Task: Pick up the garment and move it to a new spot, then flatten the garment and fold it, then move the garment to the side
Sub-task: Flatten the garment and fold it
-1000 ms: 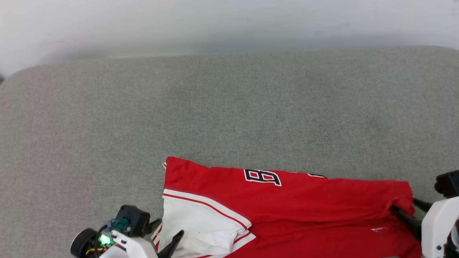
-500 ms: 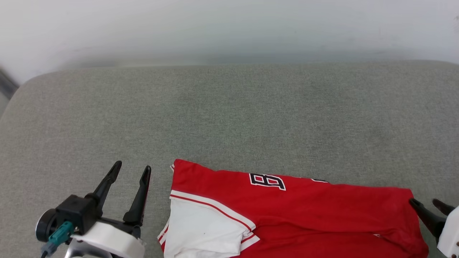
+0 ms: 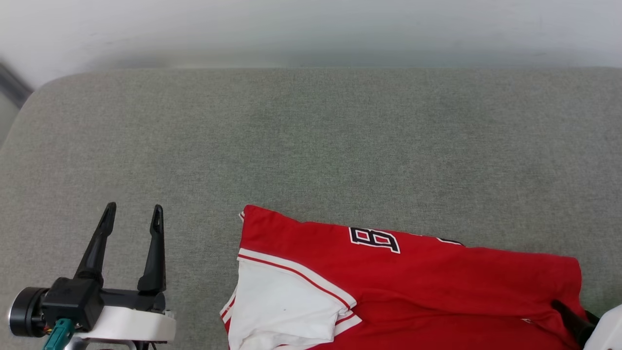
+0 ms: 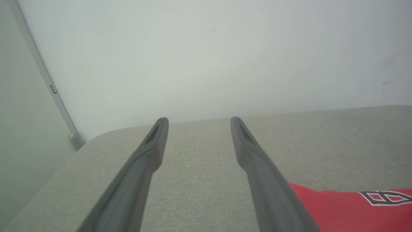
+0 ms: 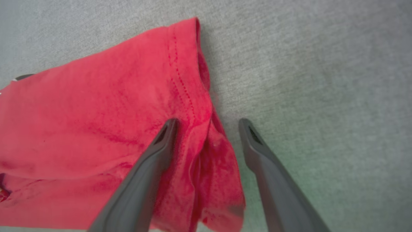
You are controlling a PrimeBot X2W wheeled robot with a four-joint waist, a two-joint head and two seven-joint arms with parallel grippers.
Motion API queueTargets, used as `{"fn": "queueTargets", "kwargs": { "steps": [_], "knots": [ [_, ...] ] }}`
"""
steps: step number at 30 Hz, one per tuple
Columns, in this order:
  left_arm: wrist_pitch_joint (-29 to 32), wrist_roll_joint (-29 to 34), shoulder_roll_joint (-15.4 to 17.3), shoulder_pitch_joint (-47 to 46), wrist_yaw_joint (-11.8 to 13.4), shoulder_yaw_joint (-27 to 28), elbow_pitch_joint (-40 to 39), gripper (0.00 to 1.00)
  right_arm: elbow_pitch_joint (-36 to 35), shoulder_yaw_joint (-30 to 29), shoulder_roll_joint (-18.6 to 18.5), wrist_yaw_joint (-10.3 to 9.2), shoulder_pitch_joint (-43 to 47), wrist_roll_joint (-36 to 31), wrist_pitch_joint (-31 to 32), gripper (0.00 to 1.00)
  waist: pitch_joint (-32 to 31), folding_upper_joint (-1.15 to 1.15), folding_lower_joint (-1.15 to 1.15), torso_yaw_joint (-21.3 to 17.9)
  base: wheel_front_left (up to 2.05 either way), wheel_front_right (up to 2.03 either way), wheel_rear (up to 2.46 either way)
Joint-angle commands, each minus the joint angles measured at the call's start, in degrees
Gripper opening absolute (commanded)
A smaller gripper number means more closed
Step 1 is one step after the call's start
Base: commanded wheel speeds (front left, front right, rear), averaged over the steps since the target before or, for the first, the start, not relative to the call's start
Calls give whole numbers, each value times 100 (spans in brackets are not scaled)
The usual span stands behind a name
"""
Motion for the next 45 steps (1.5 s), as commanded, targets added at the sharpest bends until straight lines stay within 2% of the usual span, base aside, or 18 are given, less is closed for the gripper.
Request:
{"fn": "queueTargets", "kwargs": {
  "steps": [1, 5, 9, 16, 20, 21, 23, 27, 37, 42, 45],
  "knots": [
    [-26, 80, -110, 45, -183, 122, 33, 100, 167, 32, 77, -3, -41, -38, 4, 100, 70, 0, 0, 43, 0, 0, 0],
    [-26, 262, -345, -20, -547, 389, 111, 100, 398, 233, 167, -2, -60, 90, -27, 100, 144, 0, 0, 92, 0, 0, 0],
    [-27, 406, -551, -118, -765, 551, 172, 100, 470, 679, 293, 34, -56, 366, -7, 100, 179, 0, 0, 134, 0, 0, 0],
    [-27, 562, -708, -129, -943, 641, 302, 100, 497, 1292, 361, 42, 28, 667, -60, 100, 124, 0, 0, 150, 0, 0, 0],
    [-27, 606, -748, -50, -997, 659, 367, 100, 563, 1479, 283, 42, 72, 676, -263, 100, 46, 0, 0, 129, 0, 0, 0],
    [-27, 608, -754, -41, -1002, 667, 373, 100, 598, 1477, 240, 41, 68, 654, -337, 55, 34, 0, 0, 124, 0, 0, 0],
    [-27, 625, -769, -49, -1015, 692, 344, 100, 625, 1491, 136, 38, 28, 576, -507, 0, 16, 0, 0, 110, 0, 0, 0],
    [-27, 649, -801, -29, -1020, 750, 310, 100, 660, 1443, -37, 3, -62, 578, -790, 0, -13, 0, 0, 68, 0, 0, 0],
    [-28, 650, -792, -19, -1030, 730, 295, 100, 882, 851, -538, -10, -350, 374, -1358, 0, -61, 0, 0, -52, 0, 0, 0],
    [-28, 643, -778, 24, -1031, 712, 304, 100, 1169, 393, -764, -5, -499, -269, -1670, 0, -113, 0, 0, -105, 0, 0, 0],
    [-27, 565, -824, 61, -1032, 728, 297, 100, 1064, 433, -631, -3, -466, -503, -1672, 0, -262, 0, 0, -146, 0, 0, 0]
  ]
}}
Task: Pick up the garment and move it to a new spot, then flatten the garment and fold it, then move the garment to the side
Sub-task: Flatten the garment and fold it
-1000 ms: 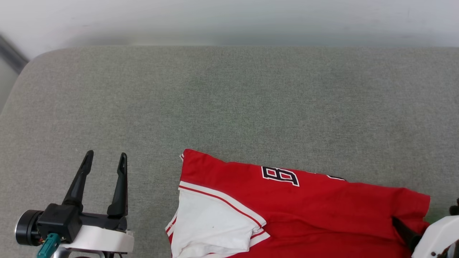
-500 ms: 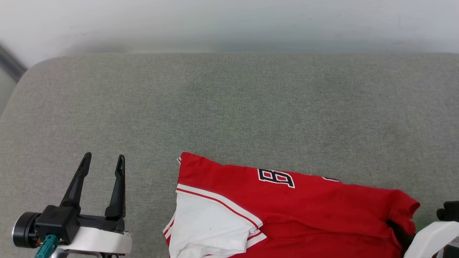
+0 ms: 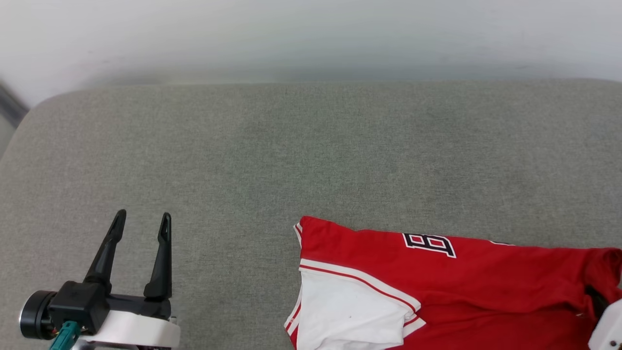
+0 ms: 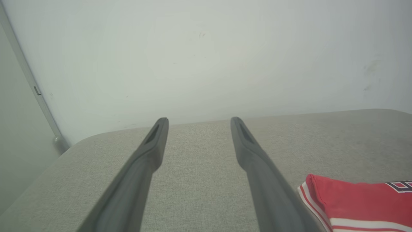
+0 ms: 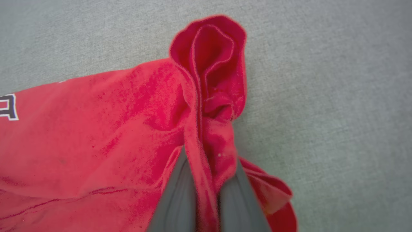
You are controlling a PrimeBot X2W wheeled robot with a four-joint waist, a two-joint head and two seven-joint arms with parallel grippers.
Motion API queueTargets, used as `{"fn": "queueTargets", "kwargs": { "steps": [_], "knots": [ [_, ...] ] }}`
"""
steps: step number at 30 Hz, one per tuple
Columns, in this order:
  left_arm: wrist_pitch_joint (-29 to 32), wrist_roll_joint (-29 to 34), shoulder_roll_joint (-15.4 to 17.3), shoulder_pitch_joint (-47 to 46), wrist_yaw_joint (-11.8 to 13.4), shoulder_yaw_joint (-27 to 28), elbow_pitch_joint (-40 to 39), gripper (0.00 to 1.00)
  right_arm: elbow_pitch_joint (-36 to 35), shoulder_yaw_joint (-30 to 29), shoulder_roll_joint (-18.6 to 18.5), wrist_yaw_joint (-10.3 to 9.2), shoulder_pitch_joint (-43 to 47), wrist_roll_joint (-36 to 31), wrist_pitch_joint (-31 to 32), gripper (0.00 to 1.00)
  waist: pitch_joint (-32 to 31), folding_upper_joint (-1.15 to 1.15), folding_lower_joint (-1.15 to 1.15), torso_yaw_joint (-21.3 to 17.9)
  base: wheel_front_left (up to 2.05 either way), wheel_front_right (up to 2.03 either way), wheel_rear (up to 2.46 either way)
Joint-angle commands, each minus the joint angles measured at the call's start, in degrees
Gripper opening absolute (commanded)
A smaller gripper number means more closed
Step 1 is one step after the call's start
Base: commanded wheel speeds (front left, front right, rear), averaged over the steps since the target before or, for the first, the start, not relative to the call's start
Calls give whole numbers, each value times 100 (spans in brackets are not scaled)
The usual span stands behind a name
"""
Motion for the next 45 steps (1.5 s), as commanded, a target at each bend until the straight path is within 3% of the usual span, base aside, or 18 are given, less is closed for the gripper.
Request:
{"fn": "queueTargets", "kwargs": {
  "steps": [1, 6, 12, 20, 24, 30, 35, 41, 42, 43, 44, 45],
  "knots": [
    [-26, -9, -2, 84, -8, 1, -2, 100, -143, 133, -45, -3, 50, -154, 26, 0, -70, 0, 0, -23, 0, 0, 0],
    [-26, 4, -27, 186, -8, -23, 29, 100, -881, 552, 150, -3, 296, -204, 335, 0, -249, 0, 0, -72, 0, 0, 0],
    [-26, 39, -77, 268, -8, -84, 66, 100, -1963, 1066, 506, -3, 637, -196, 1122, 0, -406, 0, 0, -69, 0, 0, 0],
    [-26, 30, -157, 301, -9, -185, 90, 100, -2645, 1413, 1523, -3, 635, 66, 1891, 0, -491, 0, 0, 96, 0, 0, 0],
    [-26, 20, -147, 322, -9, -178, 104, 100, -2564, 1448, 1716, -2, 508, 382, 1925, 0, -537, 0, 0, 213, 0, 0, 0],
    [-26, 15, -117, 340, -9, -198, 113, 100, -2066, 1946, 1725, -2, 260, 1492, 1352, 0, -576, 0, 0, 355, 0, 0, 0],
    [-26, 12, -103, 324, -9, -214, 138, 100, -1501, 2430, 1726, -2, -98, 1820, 841, 0, -569, 0, 0, 457, 0, 0, 0],
    [-26, 10, -101, 261, -9, -260, 139, 100, -816, 2728, 1724, -2, -470, 1718, 401, 0, -483, 0, 0, 569, 0, 0, 0],
    [-26, 8, -107, 237, -9, -265, 137, 100, -688, 2768, 1724, -2, -539, 1696, 310, 7, -455, 0, 0, 592, 0, 0, 0],
    [-26, 0, -117, 222, -9, -266, 135, 100, -572, 2826, 1725, -2, -601, 1701, 225, 20, -427, 0, 0, 613, 0, 0, 0],
    [-26, -3, -124, 218, -9, -272, 146, 100, -459, 2897, 1726, -2, -657, 1755, 158, 76, -402, 0, 0, 633, 0, 0, 0],
    [-26, -6, -124, 216, -9, -284, 160, 100, -373, 2964, 1726, -2, -706, 1803, 88, 100, -383, 0, 0, 650, 0, 0, 0]
  ]
}}
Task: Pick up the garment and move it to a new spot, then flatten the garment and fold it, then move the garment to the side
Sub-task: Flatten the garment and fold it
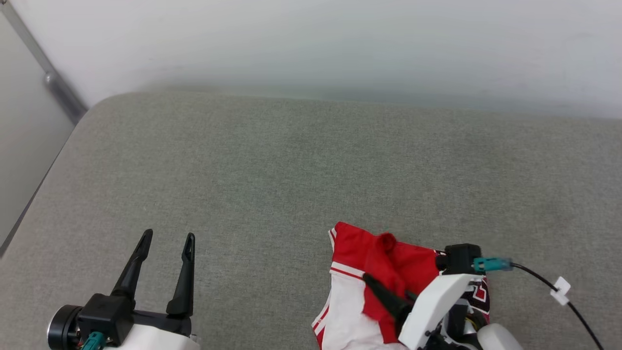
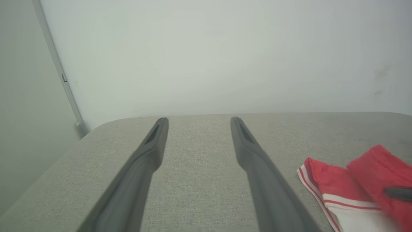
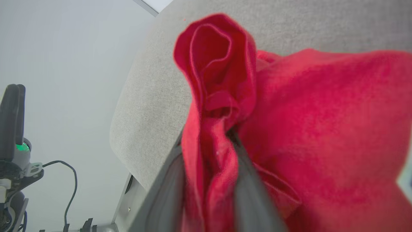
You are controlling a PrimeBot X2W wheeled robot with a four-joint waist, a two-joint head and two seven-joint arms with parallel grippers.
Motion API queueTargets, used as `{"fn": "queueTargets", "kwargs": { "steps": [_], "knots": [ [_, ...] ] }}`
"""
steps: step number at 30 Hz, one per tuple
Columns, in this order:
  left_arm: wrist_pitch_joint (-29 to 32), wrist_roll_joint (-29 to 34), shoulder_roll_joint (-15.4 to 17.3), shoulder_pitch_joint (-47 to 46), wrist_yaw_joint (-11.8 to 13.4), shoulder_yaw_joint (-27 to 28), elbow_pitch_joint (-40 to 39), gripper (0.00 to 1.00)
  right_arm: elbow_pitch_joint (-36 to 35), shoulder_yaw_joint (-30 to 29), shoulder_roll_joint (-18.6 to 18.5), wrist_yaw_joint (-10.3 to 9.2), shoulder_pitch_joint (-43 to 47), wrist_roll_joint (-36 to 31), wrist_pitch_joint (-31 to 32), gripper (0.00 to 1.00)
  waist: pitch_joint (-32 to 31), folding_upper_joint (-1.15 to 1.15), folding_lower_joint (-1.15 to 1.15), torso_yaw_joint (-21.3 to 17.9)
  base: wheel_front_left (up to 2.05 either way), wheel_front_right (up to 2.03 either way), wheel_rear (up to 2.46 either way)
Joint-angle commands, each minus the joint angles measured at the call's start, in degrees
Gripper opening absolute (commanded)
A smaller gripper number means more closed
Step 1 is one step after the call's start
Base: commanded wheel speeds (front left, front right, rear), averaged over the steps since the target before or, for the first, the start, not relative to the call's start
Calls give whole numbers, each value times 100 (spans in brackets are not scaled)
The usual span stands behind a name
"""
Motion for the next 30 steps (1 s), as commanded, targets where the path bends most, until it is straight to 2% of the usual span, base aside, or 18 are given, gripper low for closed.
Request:
{"fn": "queueTargets", "kwargs": {
  "steps": [1, 6, 10, 12, 17, 23, 26, 30],
  "knots": [
    [-26, -21, -19, -64, -9, -20, 18, 100, 138, 281, 14, -1, -201, 176, -154, 100, 72, 0, 0, 47, 0, 0, 0],
    [-26, 9, -61, -96, -9, 10, 29, 100, 217, 642, 8, -1, -379, 279, -265, 100, 101, 0, 0, 21, 0, 0, 0],
    [-26, 11, -66, -92, -9, 21, 51, 100, 145, 566, 8, -1, -495, 96, -269, 100, 29, 0, 0, -76, 0, 0, 0],
    [-26, -3, -67, -92, -9, 32, 46, 100, 81, 444, 8, -1, -561, -183, -244, 100, -10, 0, 0, -139, 0, 0, 0],
    [-26, -29, -54, -72, -9, 57, -6, 100, -288, 1, -18, -1, -709, -1377, -151, 100, -65, 0, 0, -348, 0, 0, 0],
    [-26, -6, -66, -129, -9, 107, -55, 100, -1090, -174, -672, -1, -866, -2564, -323, 100, -28, 0, 0, -610, 0, 0, 0],
    [-26, 13, -94, -163, -9, 140, -98, 100, -1412, -316, -1065, -1, -877, -2911, -668, 100, 6, 0, 0, -710, 0, 0, 0],
    [-26, 18, -127, -195, -9, 185, -158, 100, -1674, -740, -1370, -1, -595, -3223, -1135, 100, 47, 0, 0, -807, 0, 0, 0]
  ]
}}
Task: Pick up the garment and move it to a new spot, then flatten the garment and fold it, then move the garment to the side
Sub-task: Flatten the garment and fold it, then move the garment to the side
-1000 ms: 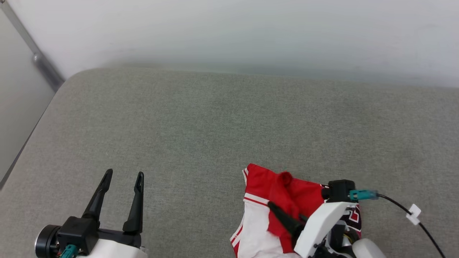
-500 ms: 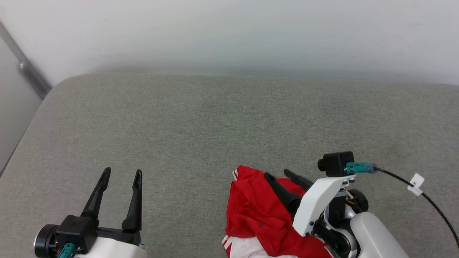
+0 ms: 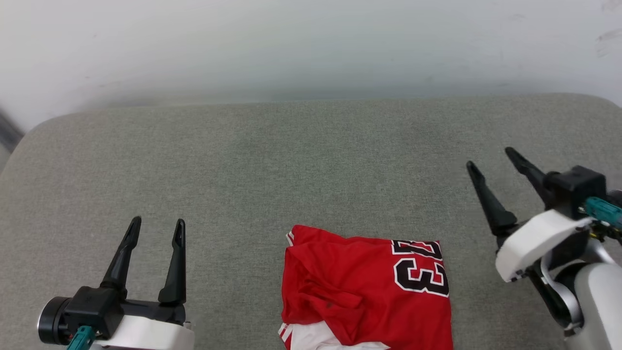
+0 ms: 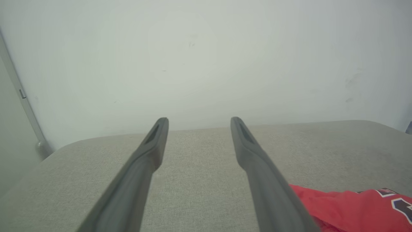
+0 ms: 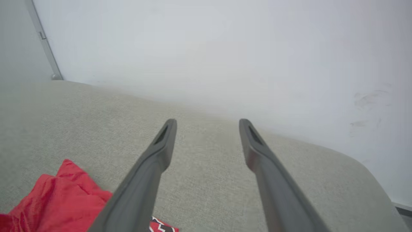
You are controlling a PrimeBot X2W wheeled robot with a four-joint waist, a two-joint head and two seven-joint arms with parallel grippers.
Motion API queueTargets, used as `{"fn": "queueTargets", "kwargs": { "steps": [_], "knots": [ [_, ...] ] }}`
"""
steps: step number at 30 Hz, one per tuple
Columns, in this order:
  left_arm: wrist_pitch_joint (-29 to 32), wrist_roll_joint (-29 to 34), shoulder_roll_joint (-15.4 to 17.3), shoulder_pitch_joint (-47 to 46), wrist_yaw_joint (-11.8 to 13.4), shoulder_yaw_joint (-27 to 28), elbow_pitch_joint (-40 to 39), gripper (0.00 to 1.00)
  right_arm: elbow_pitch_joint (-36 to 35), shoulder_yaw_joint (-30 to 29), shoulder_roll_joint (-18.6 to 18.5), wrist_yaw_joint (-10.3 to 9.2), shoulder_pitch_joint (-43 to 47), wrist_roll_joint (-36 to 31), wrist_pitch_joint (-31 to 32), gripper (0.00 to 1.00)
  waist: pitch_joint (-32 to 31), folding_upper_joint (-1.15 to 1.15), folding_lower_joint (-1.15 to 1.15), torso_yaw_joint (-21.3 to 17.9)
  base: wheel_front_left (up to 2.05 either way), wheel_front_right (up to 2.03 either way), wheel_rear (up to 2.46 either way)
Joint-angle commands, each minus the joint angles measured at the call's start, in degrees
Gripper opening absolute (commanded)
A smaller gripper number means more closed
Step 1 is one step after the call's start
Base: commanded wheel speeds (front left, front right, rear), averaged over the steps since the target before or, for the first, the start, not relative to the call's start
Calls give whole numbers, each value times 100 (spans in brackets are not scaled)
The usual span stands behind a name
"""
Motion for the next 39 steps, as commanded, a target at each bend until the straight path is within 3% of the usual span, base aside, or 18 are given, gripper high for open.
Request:
{"fn": "queueTargets", "kwargs": {
  "steps": [1, 9, 16, 25, 33, 39],
  "knots": [
    [-26, 7, -15, -65, -9, 23, -33, 100, -51, -115, -20, -3, 179, -71, -114, 100, 23, 0, 0, -30, 0, 0, 0],
    [-26, 4, -77, 35, -9, 23, -128, 100, -449, -979, 270, -3, 952, -173, -1036, 100, 57, 0, 0, -99, 0, 0, 0],
    [-26, 57, -31, 236, -9, -62, -236, 100, -618, -1153, 633, -3, 1423, -507, -1675, 100, 26, 0, 0, -71, 0, 0, 0],
    [-26, 96, -85, 237, -9, -117, -229, 100, -520, -1165, 988, -3, 1615, -638, -1817, 100, -3, 0, 0, -5, 0, 0, 0],
    [-26, 130, -50, 198, -9, -132, -223, 100, -614, -1064, 925, -3, 1697, -504, -1416, 100, 53, 0, 0, -8, 0, 0, 0],
    [-26, 123, -8, 124, -9, -171, -222, 100, -826, -576, 560, -3, 1733, -89, 299, 100, 237, 0, 0, 9, 0, 0, 0]
  ]
}}
